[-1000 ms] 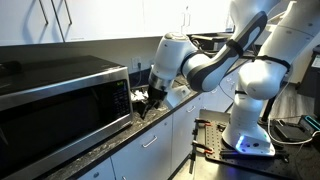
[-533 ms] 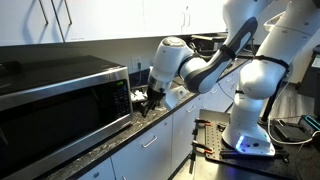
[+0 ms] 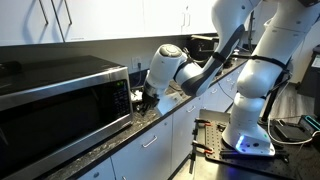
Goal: Open the door of the microwave
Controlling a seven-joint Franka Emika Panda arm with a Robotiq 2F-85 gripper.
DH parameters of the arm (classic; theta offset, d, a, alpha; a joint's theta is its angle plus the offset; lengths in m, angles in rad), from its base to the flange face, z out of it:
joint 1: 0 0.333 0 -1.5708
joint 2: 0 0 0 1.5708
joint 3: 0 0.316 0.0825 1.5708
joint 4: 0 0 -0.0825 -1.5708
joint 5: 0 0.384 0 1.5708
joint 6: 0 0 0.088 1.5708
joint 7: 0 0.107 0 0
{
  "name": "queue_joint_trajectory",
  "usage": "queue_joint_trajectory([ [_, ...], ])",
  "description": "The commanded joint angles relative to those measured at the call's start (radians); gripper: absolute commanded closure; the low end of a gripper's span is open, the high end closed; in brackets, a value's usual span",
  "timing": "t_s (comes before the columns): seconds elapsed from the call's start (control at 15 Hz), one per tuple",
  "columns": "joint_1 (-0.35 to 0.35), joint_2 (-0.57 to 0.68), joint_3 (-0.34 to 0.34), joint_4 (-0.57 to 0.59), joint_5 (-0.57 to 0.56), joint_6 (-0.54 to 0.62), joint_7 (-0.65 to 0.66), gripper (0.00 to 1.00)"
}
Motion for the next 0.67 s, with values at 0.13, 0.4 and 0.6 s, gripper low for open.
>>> queue_joint_trajectory([
  [0.13,-0.172,0.101,0.152,0.079,-0.274,-0.024,0.310,1.00],
  [0.4,-0.237,0.223,0.202,0.126,-0.473,-0.059,0.463,1.00],
  [0.6,-0.219,0.199,0.181,0.103,-0.471,-0.031,0.447,0.99],
])
